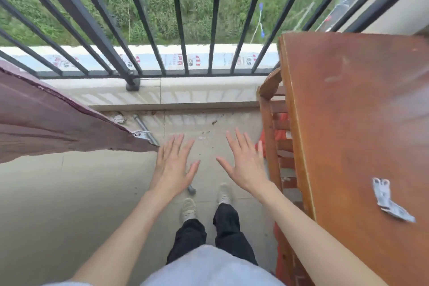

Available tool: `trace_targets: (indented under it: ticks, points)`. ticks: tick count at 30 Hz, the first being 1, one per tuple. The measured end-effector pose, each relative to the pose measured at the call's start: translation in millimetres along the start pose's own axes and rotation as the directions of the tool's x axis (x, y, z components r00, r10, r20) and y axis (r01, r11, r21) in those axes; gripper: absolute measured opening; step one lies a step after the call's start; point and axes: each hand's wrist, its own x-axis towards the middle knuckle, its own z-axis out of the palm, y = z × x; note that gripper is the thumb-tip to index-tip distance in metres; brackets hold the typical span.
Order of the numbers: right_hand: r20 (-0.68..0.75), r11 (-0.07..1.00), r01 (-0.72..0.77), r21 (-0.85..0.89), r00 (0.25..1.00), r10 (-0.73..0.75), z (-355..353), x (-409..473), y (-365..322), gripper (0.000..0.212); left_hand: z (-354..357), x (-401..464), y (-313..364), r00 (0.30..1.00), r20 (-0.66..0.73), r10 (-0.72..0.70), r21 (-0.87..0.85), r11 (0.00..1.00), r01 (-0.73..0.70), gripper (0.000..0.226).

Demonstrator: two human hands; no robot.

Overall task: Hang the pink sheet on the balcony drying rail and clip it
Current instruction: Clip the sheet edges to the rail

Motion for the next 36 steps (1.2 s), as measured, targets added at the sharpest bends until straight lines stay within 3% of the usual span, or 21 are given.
trace_targets:
  ticks: [6, 9, 15, 22, 24, 27, 30, 33, 36]
  points:
    - [-0.110, 0.949, -0.313, 0.049, 0.942, 0.316, -25, -92, 98, 0.063, 29, -17, 95, 0.941, 0.209, 0.267, 0.042, 0.959, -0.282, 0.075]
    - [-0.154, 0.885, -0.449, 0.120, 0.873, 0.464, -28, -128, 155, 0.059, 51, -28, 151, 0.873, 0.321, 0.366, 0.046, 0.915, -0.401, 0.057]
    - [-0.286, 0.758, -0.604, 0.244, 0.703, 0.652, -33, -177, 259, 0.052, 102, -18, 282, 0.755, 0.362, 0.546, 0.057, 0.796, -0.603, 0.057]
    - [-0.216, 0.854, -0.480, 0.200, 0.828, 0.517, -21, -185, 341, 0.052, 157, 3, 401, 0.620, 0.499, 0.605, 0.152, 0.644, -0.750, 0.075]
    - [-0.297, 0.861, -0.466, 0.204, 0.808, 0.508, -17, -185, 344, 0.042, 164, 5, 408, 0.635, 0.495, 0.592, 0.208, 0.629, -0.749, 0.069]
    - [-0.335, 0.851, -0.477, 0.218, 0.783, 0.525, -12, -187, 338, 0.028, 169, 5, 397, 0.687, 0.301, 0.661, 0.280, 0.628, -0.726, 0.045]
    - [-0.316, 0.843, -0.442, 0.308, 0.788, 0.528, -11, -190, 323, 0.022, 166, 4, 369, 0.747, 0.180, 0.640, 0.365, 0.662, -0.655, 0.033]
    - [-0.293, 0.831, -0.385, 0.401, 0.806, 0.515, -19, -188, 297, 0.022, 152, -8, 334, 0.833, 0.101, 0.543, 0.279, 0.789, -0.548, 0.021]
    - [-0.237, 0.831, -0.304, 0.465, 0.862, 0.448, -33, -179, 259, 0.022, 125, -28, 294, 0.940, 0.026, 0.339, 0.074, 0.938, -0.340, 0.025]
